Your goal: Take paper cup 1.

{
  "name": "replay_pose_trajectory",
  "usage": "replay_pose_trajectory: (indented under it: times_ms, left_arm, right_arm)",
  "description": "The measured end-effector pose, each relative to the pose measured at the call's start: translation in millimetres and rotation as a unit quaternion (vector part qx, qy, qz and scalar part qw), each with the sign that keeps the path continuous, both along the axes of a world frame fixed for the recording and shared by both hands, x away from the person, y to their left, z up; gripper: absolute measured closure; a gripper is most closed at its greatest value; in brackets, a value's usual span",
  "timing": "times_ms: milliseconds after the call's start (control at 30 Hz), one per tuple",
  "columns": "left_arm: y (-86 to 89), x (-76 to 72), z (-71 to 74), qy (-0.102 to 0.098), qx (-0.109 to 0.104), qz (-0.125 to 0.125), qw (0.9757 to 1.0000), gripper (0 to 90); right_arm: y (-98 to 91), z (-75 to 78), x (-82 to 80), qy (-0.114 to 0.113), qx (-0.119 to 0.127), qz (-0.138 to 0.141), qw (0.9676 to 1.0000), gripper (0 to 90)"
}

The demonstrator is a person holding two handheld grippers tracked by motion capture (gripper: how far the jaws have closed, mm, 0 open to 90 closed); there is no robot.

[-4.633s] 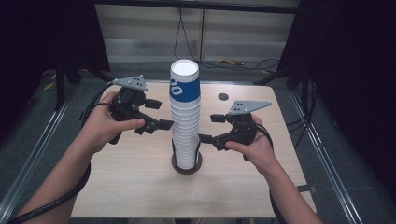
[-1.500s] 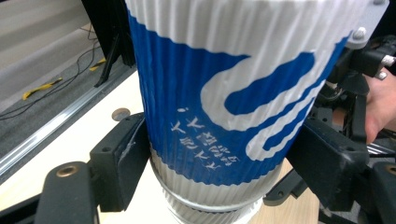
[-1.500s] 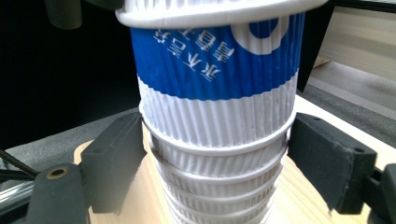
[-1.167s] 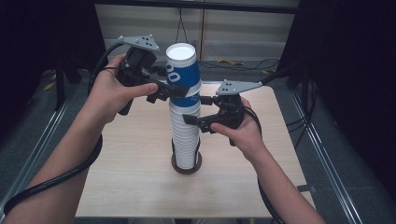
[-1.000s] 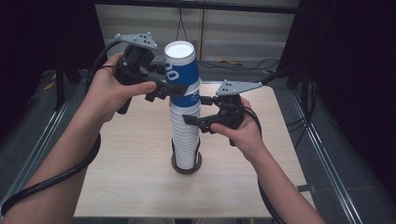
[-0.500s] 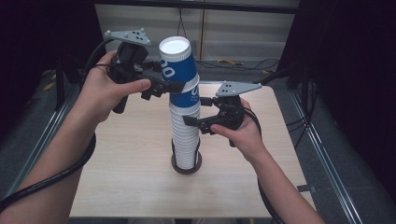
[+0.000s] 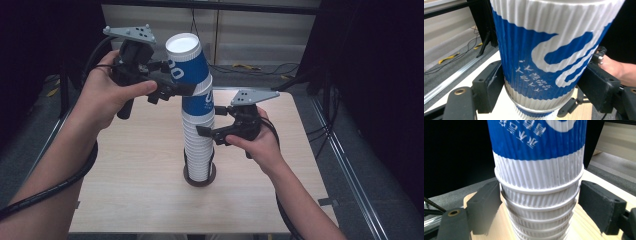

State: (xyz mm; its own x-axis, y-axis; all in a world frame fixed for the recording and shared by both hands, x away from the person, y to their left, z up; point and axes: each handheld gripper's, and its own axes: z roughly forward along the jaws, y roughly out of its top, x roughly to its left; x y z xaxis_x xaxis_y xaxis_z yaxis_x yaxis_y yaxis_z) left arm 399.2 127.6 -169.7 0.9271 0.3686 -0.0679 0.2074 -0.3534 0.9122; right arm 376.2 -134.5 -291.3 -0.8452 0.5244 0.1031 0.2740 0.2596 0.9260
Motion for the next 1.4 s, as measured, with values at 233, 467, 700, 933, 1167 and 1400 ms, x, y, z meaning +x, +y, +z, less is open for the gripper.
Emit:
replay_pose_trajectory:
  times_ms: [233,467,700,933,1167,1400]
  left_arm:
    - [10.2,-0.7,1.8,0.002,-0.011,0.007,0.9999,23.3]
    - [22.0,-1.8,-2.1,0.008,-0.015,0.013,0.9998,23.5]
    - [39.9,-3.8,-3.7,0.009,-0.015,0.028,0.9994,23.5]
    - [57.1,-4.3,-9.8,0.012,-0.015,0.043,0.9989,23.7]
    - [67.8,-4.9,-15.4,0.017,-0.016,0.052,0.9984,23.9]
    - [78.1,-4.0,-32.5,0.021,-0.001,0.064,0.9977,23.9]
  right_arm:
    - [0.4,-2.1,1.0,0.002,0.003,0.0,1.0,16.9]
    - [-0.9,-4.1,-0.3,0.003,0.002,0.001,1.0,16.7]
    - [-7.5,-7.1,-2.6,0.006,-0.001,-0.005,1.0,16.4]
    - [-16.7,-10.7,-4.0,0.01,-0.001,-0.011,0.9999,16.3]
    - [-21.5,-14.6,-4.6,0.014,-0.001,-0.014,0.9998,16.3]
    - [-23.5,-19.4,-6.4,0.016,-0.004,-0.013,0.9998,16.4]
